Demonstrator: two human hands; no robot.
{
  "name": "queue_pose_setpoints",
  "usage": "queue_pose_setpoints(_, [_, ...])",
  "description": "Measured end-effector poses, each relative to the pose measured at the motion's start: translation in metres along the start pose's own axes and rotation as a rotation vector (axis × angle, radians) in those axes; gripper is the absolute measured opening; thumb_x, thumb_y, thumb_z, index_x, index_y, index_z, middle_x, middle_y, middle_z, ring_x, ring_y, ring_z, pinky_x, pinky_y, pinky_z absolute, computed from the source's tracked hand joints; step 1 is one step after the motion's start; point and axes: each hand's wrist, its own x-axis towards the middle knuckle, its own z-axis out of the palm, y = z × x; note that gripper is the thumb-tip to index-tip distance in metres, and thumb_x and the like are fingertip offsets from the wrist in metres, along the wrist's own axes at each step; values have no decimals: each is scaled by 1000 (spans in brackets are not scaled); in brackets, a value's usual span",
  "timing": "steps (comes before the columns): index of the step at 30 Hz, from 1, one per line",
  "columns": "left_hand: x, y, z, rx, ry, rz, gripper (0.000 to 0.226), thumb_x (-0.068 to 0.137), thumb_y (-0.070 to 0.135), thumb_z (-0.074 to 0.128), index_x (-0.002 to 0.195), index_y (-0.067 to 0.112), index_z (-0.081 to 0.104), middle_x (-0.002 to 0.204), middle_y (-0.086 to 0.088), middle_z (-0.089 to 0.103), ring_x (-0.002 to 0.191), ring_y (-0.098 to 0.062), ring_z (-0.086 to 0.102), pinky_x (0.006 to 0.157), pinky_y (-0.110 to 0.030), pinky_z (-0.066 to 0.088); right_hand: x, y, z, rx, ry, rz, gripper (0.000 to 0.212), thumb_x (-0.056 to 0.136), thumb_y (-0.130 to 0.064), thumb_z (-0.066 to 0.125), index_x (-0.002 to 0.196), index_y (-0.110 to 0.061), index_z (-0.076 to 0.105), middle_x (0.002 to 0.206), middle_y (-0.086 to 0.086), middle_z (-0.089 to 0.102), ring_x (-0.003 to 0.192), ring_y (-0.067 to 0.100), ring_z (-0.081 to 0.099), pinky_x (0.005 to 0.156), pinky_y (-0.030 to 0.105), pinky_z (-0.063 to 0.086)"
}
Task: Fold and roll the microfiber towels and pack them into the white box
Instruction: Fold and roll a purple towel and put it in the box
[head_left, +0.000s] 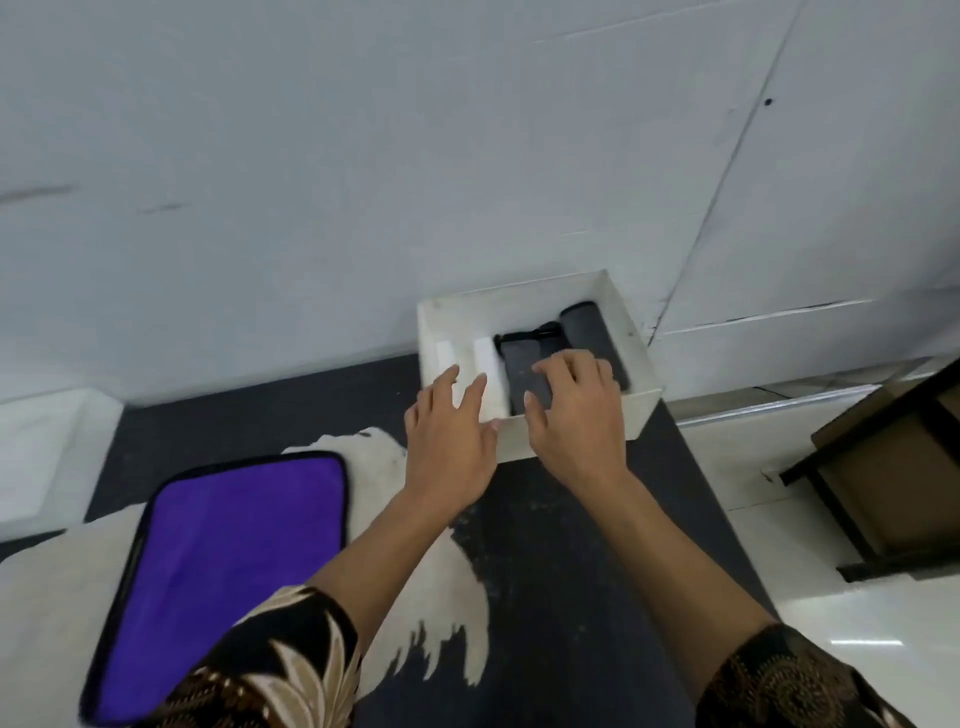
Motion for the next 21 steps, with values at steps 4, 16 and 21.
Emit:
queue_pose_setpoints(4, [-89, -93, -24, 79, -25, -70, 59, 97, 43, 48, 150, 24, 32, 159, -8, 21, 140, -29, 26, 110, -43, 27, -79, -83, 29, 23, -119, 46, 45, 84, -35, 68, 123, -16, 57, 135, 10, 48, 122, 30, 45, 96, 46, 44])
queue_pose_setpoints(16, [-272, -308, -33, 142, -380, -473, 70, 99, 45, 45, 156, 28, 10, 163, -10, 7, 148, -31, 16, 117, -51, 22, -239, -246, 118, -39, -634, -62, 59, 92, -43, 60, 143, -22, 39, 153, 7, 27, 136, 27, 31, 107, 41, 36])
queue_pose_setpoints(21, [-294, -341, -26, 196, -608, -315, 66, 99, 39, 46, 156, 33, 13, 162, -7, 13, 143, -35, 22, 114, -50, 30, -259, -258, 128, -123, -700, -138, 41, 92, -25, 59, 132, -22, 51, 142, 3, 42, 125, 26, 41, 100, 39, 41])
